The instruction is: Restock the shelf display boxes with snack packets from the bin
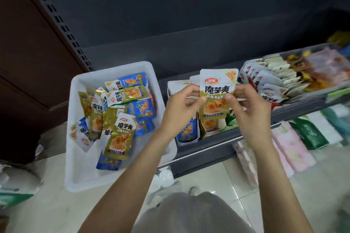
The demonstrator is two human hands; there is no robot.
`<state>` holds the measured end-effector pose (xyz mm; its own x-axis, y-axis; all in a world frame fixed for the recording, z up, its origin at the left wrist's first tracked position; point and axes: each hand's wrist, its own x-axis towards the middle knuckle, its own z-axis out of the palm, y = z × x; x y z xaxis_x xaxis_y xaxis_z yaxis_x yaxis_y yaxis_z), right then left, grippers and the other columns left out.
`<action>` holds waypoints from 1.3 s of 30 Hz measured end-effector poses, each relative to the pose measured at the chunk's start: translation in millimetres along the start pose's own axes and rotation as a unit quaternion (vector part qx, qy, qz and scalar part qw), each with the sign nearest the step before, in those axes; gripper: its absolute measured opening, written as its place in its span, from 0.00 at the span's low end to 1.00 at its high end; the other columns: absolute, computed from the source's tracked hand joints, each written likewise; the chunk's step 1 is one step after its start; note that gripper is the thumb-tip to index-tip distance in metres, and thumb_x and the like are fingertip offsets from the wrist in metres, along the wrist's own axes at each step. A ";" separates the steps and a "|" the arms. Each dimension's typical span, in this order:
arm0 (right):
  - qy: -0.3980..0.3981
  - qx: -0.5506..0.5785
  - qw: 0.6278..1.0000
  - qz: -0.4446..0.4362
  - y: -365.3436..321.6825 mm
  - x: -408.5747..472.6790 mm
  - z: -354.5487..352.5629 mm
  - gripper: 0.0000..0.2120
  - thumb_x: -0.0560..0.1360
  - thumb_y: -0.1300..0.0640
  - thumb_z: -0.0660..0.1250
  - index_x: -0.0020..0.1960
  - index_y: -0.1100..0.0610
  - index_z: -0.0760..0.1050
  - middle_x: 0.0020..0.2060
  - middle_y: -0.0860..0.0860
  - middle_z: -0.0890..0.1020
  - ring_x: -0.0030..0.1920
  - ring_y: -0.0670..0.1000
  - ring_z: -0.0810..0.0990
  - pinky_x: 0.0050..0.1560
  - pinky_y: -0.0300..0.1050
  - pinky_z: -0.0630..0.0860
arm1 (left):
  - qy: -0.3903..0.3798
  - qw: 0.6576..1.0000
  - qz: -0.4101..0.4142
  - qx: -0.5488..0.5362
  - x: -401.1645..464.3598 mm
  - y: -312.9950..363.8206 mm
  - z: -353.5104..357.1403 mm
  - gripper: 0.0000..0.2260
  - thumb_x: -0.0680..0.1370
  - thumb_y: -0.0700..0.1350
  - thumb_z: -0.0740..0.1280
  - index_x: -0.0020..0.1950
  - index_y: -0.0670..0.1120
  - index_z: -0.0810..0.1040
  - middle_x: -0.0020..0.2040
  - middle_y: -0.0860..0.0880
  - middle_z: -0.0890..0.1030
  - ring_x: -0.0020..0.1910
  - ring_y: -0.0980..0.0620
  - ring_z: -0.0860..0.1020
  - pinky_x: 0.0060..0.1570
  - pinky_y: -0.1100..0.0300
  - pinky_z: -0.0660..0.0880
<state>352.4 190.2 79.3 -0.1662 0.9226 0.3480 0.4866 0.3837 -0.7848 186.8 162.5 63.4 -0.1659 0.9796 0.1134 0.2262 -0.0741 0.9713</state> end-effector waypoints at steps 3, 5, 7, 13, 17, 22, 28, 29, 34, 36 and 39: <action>-0.011 -0.073 0.997 0.005 27.2 2.5 -1.0 0.05 0.77 0.58 0.67 0.52 0.58 0.76 0.44 0.47 0.82 0.44 0.47 0.81 0.43 0.44 0.78 | 0.016 0.997 -0.002 0.072 11.0 -16.8 20.9 0.06 0.76 0.47 0.68 0.41 0.47 0.75 0.39 0.59 0.79 0.41 0.64 0.79 0.47 0.60 0.78; -0.028 -0.097 0.995 0.007 36.6 3.9 3.4 0.05 0.76 0.60 0.67 0.50 0.59 0.76 0.42 0.47 0.81 0.43 0.50 0.81 0.41 0.41 0.74 | 0.035 0.997 -0.008 0.075 14.1 -25.8 26.5 0.04 0.76 0.46 0.69 0.45 0.47 0.76 0.41 0.58 0.80 0.41 0.67 0.78 0.46 0.65 0.77; -0.051 -0.108 0.993 0.010 41.4 6.2 7.9 0.05 0.76 0.61 0.67 0.51 0.59 0.76 0.43 0.48 0.82 0.43 0.49 0.81 0.41 0.38 0.74 | 0.049 0.997 -0.013 0.059 15.2 -32.2 28.9 0.04 0.76 0.45 0.68 0.50 0.50 0.76 0.43 0.58 0.80 0.41 0.66 0.79 0.44 0.67 0.76; -0.053 -0.105 0.992 0.037 48.4 18.3 13.8 0.08 0.76 0.63 0.66 0.55 0.59 0.76 0.46 0.51 0.83 0.45 0.49 0.81 0.46 0.41 0.77 | 0.073 0.996 -0.018 0.056 20.0 -41.6 35.1 0.05 0.76 0.42 0.69 0.49 0.51 0.75 0.43 0.57 0.81 0.44 0.58 0.81 0.46 0.61 0.79; -0.031 -0.127 0.991 0.017 48.5 25.6 14.2 0.07 0.76 0.63 0.66 0.54 0.58 0.76 0.46 0.51 0.83 0.45 0.50 0.81 0.46 0.49 0.79 | 0.084 0.994 -0.001 0.069 20.4 -39.1 37.7 0.04 0.76 0.42 0.68 0.48 0.49 0.75 0.43 0.58 0.80 0.44 0.61 0.81 0.46 0.65 0.78; -0.054 -0.139 0.989 0.017 50.4 26.8 25.0 0.11 0.76 0.64 0.67 0.57 0.59 0.75 0.45 0.54 0.83 0.45 0.52 0.82 0.45 0.41 0.76 | 0.101 0.989 -0.005 0.105 19.5 -49.2 35.8 0.10 0.77 0.39 0.67 0.57 0.46 0.76 0.49 0.55 0.80 0.46 0.61 0.79 0.47 0.67 0.77; -0.025 -0.114 0.993 -0.020 38.0 19.8 32.2 0.13 0.77 0.62 0.65 0.61 0.57 0.75 0.55 0.53 0.80 0.48 0.52 0.81 0.49 0.51 0.79 | 0.181 0.968 0.107 0.139 8.6 -45.5 17.6 0.09 0.77 0.40 0.64 0.57 0.45 0.78 0.52 0.54 0.78 0.50 0.57 0.77 0.46 0.59 0.78; -0.033 -0.107 0.993 -0.042 31.7 16.9 34.2 0.12 0.77 0.62 0.64 0.60 0.56 0.75 0.55 0.52 0.80 0.50 0.52 0.80 0.49 0.51 0.79 | 0.202 0.956 0.139 0.164 3.1 -44.6 10.3 0.08 0.77 0.41 0.64 0.55 0.45 0.78 0.50 0.54 0.79 0.47 0.56 0.77 0.43 0.59 0.77; -0.144 -0.051 0.979 -0.136 -4.1 0.5 76.9 0.10 0.77 0.60 0.63 0.56 0.56 0.76 0.51 0.50 0.81 0.49 0.51 0.80 0.48 0.46 0.77 | 0.242 0.907 0.133 0.319 -35.0 -75.0 -53.5 0.09 0.76 0.46 0.64 0.52 0.45 0.79 0.44 0.50 0.81 0.45 0.55 0.75 0.45 0.62 0.71; -0.212 -0.043 0.963 -0.164 -13.3 -6.4 108.4 0.09 0.76 0.60 0.62 0.54 0.57 0.77 0.49 0.51 0.82 0.48 0.52 0.80 0.47 0.48 0.77 | 0.211 0.891 0.030 0.402 -49.4 -101.9 -83.8 0.15 0.74 0.49 0.65 0.58 0.45 0.76 0.51 0.46 0.80 0.51 0.48 0.75 0.50 0.56 0.72; -0.310 -0.085 0.933 -0.161 -16.3 -15.7 161.4 0.12 0.76 0.60 0.63 0.58 0.58 0.77 0.55 0.54 0.80 0.56 0.55 0.77 0.53 0.51 0.75 | 0.092 0.845 -0.164 0.500 -61.7 -134.0 -116.8 0.33 0.71 0.51 0.71 0.72 0.41 0.64 0.65 0.39 0.71 0.63 0.38 0.68 0.64 0.48 0.61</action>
<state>208.6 175.7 3.9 -0.7666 0.6252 0.1465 0.4457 0.6823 -0.5795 54.6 90.2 -49.3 -0.5034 0.8640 -0.0079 0.8216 0.4814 0.3053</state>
